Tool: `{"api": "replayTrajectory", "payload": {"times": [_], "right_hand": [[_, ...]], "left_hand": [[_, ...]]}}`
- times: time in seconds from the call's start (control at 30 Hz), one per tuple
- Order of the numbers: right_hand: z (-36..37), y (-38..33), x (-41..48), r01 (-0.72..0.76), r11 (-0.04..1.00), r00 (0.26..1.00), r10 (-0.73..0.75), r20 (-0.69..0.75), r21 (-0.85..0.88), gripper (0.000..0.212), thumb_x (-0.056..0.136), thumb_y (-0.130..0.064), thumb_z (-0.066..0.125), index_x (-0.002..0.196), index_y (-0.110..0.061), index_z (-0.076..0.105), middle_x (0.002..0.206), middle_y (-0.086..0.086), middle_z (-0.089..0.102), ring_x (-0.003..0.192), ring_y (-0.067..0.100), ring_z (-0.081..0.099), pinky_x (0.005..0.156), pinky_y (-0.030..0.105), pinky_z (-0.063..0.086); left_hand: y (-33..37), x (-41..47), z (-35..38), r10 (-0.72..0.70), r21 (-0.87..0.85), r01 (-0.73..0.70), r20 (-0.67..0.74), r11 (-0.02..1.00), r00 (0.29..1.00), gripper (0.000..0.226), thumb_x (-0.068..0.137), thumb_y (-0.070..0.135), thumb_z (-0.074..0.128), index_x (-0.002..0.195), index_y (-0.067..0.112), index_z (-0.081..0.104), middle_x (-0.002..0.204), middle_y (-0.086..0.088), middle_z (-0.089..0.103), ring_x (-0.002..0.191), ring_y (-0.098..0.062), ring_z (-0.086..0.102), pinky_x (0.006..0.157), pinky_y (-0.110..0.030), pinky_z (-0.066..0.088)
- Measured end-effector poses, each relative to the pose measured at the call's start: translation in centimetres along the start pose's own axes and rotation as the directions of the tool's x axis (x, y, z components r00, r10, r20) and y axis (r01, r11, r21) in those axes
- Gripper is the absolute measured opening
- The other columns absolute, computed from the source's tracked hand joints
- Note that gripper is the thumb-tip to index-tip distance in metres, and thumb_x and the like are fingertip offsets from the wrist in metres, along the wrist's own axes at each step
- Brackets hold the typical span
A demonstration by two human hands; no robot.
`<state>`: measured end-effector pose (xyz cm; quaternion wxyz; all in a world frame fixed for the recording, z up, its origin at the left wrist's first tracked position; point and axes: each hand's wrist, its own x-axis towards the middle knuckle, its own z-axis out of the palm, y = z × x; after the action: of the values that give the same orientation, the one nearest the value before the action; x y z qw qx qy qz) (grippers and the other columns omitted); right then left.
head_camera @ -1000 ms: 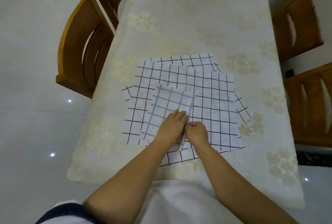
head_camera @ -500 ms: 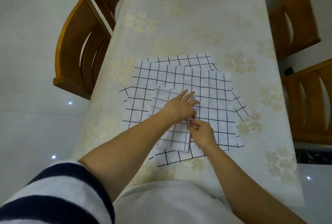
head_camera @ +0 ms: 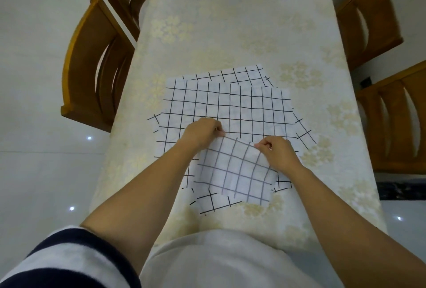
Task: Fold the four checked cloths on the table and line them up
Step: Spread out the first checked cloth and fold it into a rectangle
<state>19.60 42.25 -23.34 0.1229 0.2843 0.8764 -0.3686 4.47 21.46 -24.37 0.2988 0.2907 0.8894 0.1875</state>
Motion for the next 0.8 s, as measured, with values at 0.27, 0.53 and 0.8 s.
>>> {"api": "replayTrajectory", "payload": {"times": [0.27,0.53,0.8], "right_hand": [[0.8,1.7,0.4,-0.082,0.989,0.903,0.02,-0.429,-0.125,0.038,0.098,-0.027,0.058,0.133,-0.013,0.055,0.127,0.014,0.057,0.116,0.031,0.054,0.097,0.046,0.047],[9.0,-2.8,-3.3,0.295,0.892,0.945,-0.326,-0.035,-0.341,0.055,0.107,-0.021,0.032,0.157,-0.006,0.016,0.165,0.008,0.013,0.153,0.023,0.007,0.125,0.042,0.011],[4.4,5.7,-3.2,-0.079,0.805,0.996,0.084,-0.019,-0.588,0.072,0.094,-0.057,-0.008,0.15,-0.016,-0.029,0.159,0.004,-0.032,0.148,0.028,-0.026,0.124,0.048,-0.004]], "left_hand": [[-3.3,-1.6,3.1,-0.069,0.029,0.084,-0.333,0.996,0.94,0.019,0.1,0.032,0.059,0.114,0.022,0.066,0.115,-0.001,0.067,0.108,-0.028,0.061,0.091,-0.04,0.049],[1.5,-4.0,10.0,0.19,0.216,-0.135,-0.256,0.967,0.948,0.06,0.102,0.027,0.048,0.157,0.014,0.028,0.164,-0.006,0.028,0.153,-0.029,0.019,0.125,-0.047,0.016],[-5.2,-7.2,7.8,-0.101,0.344,0.171,-0.212,0.923,0.972,0.065,0.102,0.061,-0.002,0.154,0.032,-0.027,0.161,0.01,-0.031,0.148,-0.026,-0.031,0.123,-0.049,-0.014]]}}
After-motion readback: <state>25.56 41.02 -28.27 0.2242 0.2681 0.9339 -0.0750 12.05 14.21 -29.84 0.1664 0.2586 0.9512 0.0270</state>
